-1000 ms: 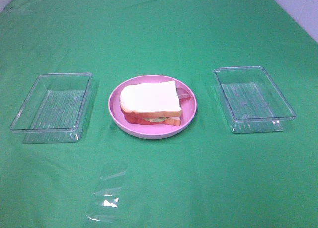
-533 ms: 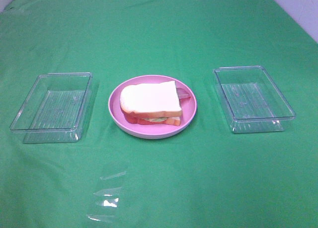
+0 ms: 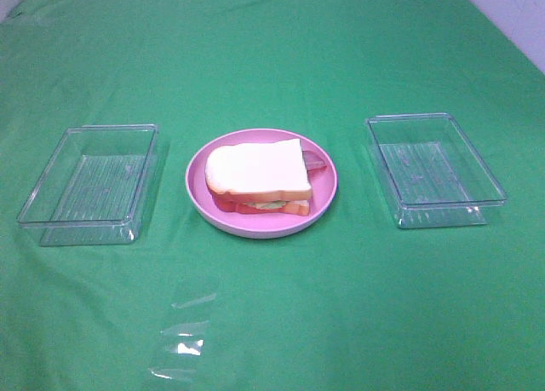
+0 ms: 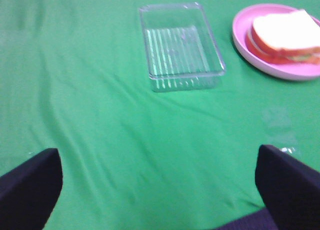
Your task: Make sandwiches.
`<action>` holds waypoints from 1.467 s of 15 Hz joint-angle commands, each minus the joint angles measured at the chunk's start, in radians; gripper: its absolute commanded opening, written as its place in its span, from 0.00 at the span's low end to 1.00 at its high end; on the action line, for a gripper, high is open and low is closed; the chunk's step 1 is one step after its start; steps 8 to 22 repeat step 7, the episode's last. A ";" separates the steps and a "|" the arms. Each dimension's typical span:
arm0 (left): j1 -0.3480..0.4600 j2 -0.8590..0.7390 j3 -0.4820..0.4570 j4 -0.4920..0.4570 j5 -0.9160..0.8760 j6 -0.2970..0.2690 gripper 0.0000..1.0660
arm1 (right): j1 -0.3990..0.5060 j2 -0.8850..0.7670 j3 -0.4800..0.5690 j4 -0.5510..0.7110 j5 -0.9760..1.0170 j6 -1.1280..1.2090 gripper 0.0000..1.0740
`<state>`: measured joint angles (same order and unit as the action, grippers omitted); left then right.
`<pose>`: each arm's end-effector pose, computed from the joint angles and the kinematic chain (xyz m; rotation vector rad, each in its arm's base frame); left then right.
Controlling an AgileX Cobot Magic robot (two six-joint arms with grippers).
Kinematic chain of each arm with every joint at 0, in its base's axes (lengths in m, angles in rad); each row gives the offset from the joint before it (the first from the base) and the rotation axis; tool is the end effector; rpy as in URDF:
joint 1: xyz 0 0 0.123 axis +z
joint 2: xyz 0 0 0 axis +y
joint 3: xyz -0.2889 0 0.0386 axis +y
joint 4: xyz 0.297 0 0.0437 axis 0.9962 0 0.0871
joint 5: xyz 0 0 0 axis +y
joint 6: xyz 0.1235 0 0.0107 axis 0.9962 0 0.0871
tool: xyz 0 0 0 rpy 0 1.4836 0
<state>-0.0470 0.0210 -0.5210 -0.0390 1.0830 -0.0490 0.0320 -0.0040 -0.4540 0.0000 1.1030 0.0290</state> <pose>0.0603 -0.0071 0.2894 0.0003 2.0677 -0.1060 0.0631 0.0020 0.2653 -0.0032 2.1288 0.0360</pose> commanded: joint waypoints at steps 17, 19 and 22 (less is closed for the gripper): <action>0.062 -0.049 0.003 0.000 -0.006 0.002 0.94 | -0.002 -0.020 0.003 0.000 -0.004 -0.010 0.91; 0.062 -0.049 0.003 0.000 -0.006 0.002 0.94 | -0.002 -0.020 0.003 0.000 -0.004 -0.010 0.91; 0.062 -0.049 0.003 0.000 -0.006 0.002 0.94 | -0.002 -0.020 0.003 0.000 -0.004 -0.010 0.91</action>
